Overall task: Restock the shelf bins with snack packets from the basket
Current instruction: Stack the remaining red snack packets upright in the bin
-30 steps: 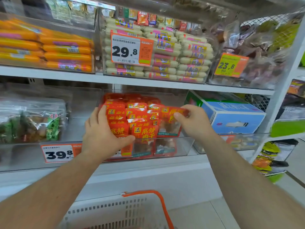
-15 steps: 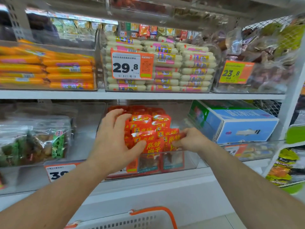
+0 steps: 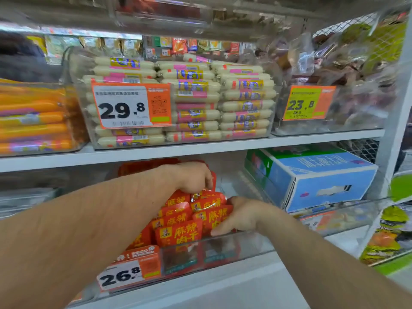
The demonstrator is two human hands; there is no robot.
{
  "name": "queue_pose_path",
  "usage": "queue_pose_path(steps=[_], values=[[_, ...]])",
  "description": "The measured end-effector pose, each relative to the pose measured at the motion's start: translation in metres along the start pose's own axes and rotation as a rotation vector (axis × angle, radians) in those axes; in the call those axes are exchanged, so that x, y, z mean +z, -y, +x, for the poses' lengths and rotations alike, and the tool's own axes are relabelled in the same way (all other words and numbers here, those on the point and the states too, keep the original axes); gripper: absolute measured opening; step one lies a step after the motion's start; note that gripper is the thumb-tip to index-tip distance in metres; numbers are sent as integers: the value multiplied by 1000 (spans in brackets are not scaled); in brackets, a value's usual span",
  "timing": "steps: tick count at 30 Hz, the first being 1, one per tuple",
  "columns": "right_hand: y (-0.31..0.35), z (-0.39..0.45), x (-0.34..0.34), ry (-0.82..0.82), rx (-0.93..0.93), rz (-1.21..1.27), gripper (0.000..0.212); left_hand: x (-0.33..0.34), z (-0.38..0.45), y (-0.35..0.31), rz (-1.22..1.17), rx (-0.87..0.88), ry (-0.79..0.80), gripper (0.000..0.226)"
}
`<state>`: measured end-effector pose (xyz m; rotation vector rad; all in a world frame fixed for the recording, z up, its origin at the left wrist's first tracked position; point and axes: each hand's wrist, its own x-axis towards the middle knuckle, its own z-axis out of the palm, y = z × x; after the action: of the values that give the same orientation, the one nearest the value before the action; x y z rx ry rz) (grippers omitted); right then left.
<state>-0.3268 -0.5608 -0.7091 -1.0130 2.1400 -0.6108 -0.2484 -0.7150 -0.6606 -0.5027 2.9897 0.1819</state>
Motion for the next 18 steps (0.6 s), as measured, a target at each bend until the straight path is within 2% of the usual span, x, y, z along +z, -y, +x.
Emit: queue_pose_path(steps=[5,6,9,10,14,18], values=[[-7,14,4,13,-24,105,32,9,28,-3,88,21,72,33],[-8,18,6,11,-23,106,37,11,31,-4,82,15,73,33],[-8,27,10,13,-2,105,72,17,37,-7,26,2,56,36],[-9,30,10,16,4,104,73,18,38,-7,20,-6,55,37],[-9,28,10,-17,12,79,46,22,41,-7,67,-28,92,32],[-2,20,7,-38,25,18,53,19,36,-7,118,-44,148,29]])
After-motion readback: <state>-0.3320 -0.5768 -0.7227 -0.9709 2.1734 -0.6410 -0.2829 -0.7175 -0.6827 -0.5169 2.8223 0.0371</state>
